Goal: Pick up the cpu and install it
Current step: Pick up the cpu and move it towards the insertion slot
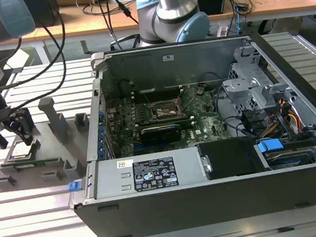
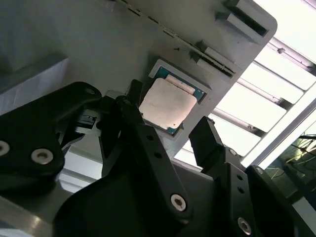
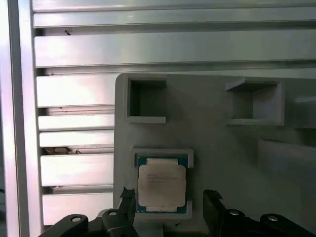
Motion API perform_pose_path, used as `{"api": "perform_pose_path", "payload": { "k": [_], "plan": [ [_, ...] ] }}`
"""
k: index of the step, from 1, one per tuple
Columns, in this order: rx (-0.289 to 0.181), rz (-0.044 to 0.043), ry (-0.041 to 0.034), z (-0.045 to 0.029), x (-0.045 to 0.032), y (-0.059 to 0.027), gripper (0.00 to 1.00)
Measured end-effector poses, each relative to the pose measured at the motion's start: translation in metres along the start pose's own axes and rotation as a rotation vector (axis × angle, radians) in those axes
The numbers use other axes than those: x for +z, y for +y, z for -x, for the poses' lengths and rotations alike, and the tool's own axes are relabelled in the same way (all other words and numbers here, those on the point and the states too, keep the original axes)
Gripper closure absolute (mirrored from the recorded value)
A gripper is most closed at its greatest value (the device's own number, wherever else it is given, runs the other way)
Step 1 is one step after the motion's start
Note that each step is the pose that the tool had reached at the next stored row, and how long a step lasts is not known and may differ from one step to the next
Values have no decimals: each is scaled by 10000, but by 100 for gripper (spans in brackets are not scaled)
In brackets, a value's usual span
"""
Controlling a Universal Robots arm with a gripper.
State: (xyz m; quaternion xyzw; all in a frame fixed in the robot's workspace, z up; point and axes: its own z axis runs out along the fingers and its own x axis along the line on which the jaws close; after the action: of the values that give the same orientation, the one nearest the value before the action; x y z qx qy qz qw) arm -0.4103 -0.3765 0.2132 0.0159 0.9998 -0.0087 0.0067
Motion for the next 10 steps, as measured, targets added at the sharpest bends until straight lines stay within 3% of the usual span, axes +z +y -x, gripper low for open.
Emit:
{"api": "perform_pose_path", "payload": {
  "k": [2,4,10],
  "plan": [
    [-227,2,-2,-66,253,49,34],
    [-227,3,-2,-63,254,49,45],
    [-226,4,-4,-59,254,50,45]
  ]
}}
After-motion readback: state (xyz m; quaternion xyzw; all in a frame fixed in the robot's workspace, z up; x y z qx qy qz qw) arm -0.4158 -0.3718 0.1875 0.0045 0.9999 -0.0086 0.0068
